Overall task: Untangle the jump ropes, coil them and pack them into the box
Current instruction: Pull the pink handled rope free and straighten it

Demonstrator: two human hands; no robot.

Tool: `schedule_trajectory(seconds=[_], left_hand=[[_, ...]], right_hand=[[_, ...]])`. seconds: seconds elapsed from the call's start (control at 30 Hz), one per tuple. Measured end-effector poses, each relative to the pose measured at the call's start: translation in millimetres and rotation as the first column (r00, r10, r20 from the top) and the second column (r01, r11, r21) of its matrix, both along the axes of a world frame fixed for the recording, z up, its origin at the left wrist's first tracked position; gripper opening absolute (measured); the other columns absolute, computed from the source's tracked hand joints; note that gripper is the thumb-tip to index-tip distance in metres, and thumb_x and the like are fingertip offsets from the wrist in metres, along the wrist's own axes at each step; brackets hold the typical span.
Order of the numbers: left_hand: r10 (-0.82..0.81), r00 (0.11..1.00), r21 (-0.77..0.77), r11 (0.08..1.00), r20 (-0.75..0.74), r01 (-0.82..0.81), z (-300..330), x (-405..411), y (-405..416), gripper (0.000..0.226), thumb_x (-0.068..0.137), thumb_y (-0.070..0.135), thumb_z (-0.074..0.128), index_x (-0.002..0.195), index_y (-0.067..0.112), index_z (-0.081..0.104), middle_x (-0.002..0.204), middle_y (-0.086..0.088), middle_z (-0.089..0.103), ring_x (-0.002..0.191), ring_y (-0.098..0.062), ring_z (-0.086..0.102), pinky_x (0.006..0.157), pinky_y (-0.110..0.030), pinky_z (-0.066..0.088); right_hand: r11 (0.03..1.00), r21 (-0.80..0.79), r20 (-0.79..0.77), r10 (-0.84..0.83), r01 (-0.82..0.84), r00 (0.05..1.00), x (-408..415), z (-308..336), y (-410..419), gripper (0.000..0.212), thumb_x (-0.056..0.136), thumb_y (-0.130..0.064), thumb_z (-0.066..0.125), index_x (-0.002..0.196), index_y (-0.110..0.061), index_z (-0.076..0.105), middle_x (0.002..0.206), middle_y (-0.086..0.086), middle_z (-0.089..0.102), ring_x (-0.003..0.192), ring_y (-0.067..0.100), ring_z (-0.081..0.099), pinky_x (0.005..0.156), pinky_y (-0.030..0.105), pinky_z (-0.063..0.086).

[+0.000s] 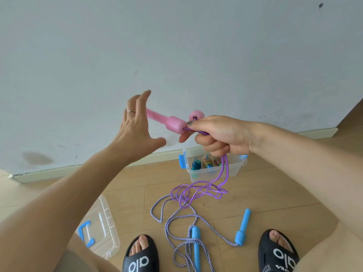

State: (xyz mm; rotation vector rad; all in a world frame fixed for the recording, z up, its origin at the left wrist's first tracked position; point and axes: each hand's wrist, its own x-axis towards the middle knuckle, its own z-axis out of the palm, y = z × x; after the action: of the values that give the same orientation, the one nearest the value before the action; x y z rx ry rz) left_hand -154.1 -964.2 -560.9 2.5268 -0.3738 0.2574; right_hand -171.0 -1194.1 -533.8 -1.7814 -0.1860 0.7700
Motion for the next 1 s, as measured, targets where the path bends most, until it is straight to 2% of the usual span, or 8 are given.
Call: schedule_trajectory(seconds=[0.07, 0.17, 0.3, 0.4, 0.53, 0.73, 0.83, 1.0], left_hand=[[-0.082, 0.990, 0.203, 0.978, 0.117, 0.057, -2.5, 0.3, -1.4, 0.122, 0.063, 0.034, 0.083, 0.155, 0.036, 0.004, 0.158, -0.003, 0.011, 0.139, -0.027, 0.024, 0.112, -0.044, 0.026], [-0.264, 0.958, 0.323, 0.921, 0.110, 0.217, -10.5, 3.9, -5.4, 0.120, 0.064, 0.056, 0.081, 0.156, 0.042, 0.005, 0.163, 0.000, 0.012, 0.148, -0.027, 0.016, 0.118, -0.046, 0.018], [-0.435, 0.898, 0.167, 0.882, -0.073, 0.441, -20.1, -1.4, -14.7, 0.097, 0.072, 0.061, 0.070, 0.151, 0.047, 0.016, 0.159, 0.014, 0.025, 0.147, -0.008, 0.022, 0.117, -0.038, 0.023], [-0.501, 0.855, 0.077, 0.855, -0.132, 0.513, -20.2, -5.4, -22.4, 0.058, 0.079, 0.042, 0.073, 0.131, 0.034, 0.048, 0.127, 0.015, 0.055, 0.117, -0.004, 0.053, 0.100, -0.031, 0.042], [-0.376, 0.885, -0.009, 0.921, -0.275, 0.389, -16.7, -4.7, -25.9, 0.028, 0.088, 0.024, 0.068, 0.108, 0.027, 0.049, 0.088, 0.008, 0.065, 0.069, -0.012, 0.062, 0.071, -0.042, 0.055], [-0.291, 0.936, 0.068, 0.948, -0.199, 0.310, -16.1, -2.1, -23.8, 0.015, 0.094, 0.027, 0.061, 0.100, 0.020, 0.049, 0.081, 0.002, 0.061, 0.072, -0.024, 0.058, 0.063, -0.036, 0.047], [-0.247, 0.961, 0.146, 0.953, -0.125, 0.264, -15.3, -1.5, -23.1, 0.022, 0.093, 0.037, 0.061, 0.087, 0.024, 0.045, 0.070, 0.008, 0.055, 0.063, -0.018, 0.050, 0.054, -0.031, 0.037], [-0.200, 0.977, 0.230, 0.950, -0.075, 0.212, -11.5, -2.4, -19.0, 0.030, 0.090, 0.043, 0.062, 0.084, 0.019, 0.046, 0.069, 0.007, 0.054, 0.060, -0.015, 0.050, 0.051, -0.028, 0.033]], right_hand=[[0.998, -0.012, -0.032, 0.061, -0.061, 0.998, 0.0, 2.9, -5.6, 0.041, 0.106, -0.037, 0.036, 0.115, -0.010, 0.066, 0.060, -0.005, 0.013, 0.050, 0.013, 0.006, 0.045, 0.027, 0.008], [0.983, -0.087, -0.058, 0.158, -0.163, 0.986, -2.9, 6.8, -10.7, 0.039, 0.106, -0.036, 0.038, 0.112, -0.013, 0.069, 0.062, -0.004, 0.012, 0.051, 0.012, 0.006, 0.047, 0.028, 0.007], [0.944, -0.185, -0.075, 0.263, -0.273, 0.962, -6.4, 6.0, -11.7, 0.042, 0.104, -0.041, 0.041, 0.114, -0.011, 0.070, 0.062, -0.002, 0.012, 0.053, 0.015, 0.006, 0.045, 0.027, 0.008], [0.932, -0.212, -0.055, 0.289, -0.294, 0.956, -7.5, 5.2, -11.8, 0.044, 0.103, -0.044, 0.044, 0.108, -0.012, 0.074, 0.064, -0.001, 0.013, 0.053, 0.016, 0.008, 0.046, 0.029, 0.009], [0.979, -0.158, 0.054, 0.136, -0.126, 0.989, -2.5, 5.4, -21.4, 0.041, 0.101, -0.042, 0.050, 0.101, -0.007, 0.071, 0.062, -0.002, 0.016, 0.051, 0.014, 0.009, 0.044, 0.025, 0.012], [0.984, -0.171, 0.143, -0.025, 0.050, 0.989, 3.6, -0.1, -23.6, 0.043, 0.099, -0.048, 0.050, 0.104, -0.008, 0.064, 0.059, -0.005, 0.018, 0.047, 0.012, 0.012, 0.043, 0.025, 0.012], [0.982, -0.157, 0.174, -0.074, 0.102, 0.982, 6.1, -5.3, -22.5, 0.050, 0.101, -0.050, 0.043, 0.120, -0.006, 0.059, 0.058, -0.007, 0.019, 0.048, 0.012, 0.013, 0.043, 0.024, 0.011], [0.983, -0.124, 0.199, -0.113, 0.139, 0.973, 5.9, -9.5, -21.5, 0.044, 0.103, -0.046, 0.041, 0.115, -0.010, 0.062, 0.059, -0.006, 0.019, 0.049, 0.013, 0.013, 0.042, 0.024, 0.012]])
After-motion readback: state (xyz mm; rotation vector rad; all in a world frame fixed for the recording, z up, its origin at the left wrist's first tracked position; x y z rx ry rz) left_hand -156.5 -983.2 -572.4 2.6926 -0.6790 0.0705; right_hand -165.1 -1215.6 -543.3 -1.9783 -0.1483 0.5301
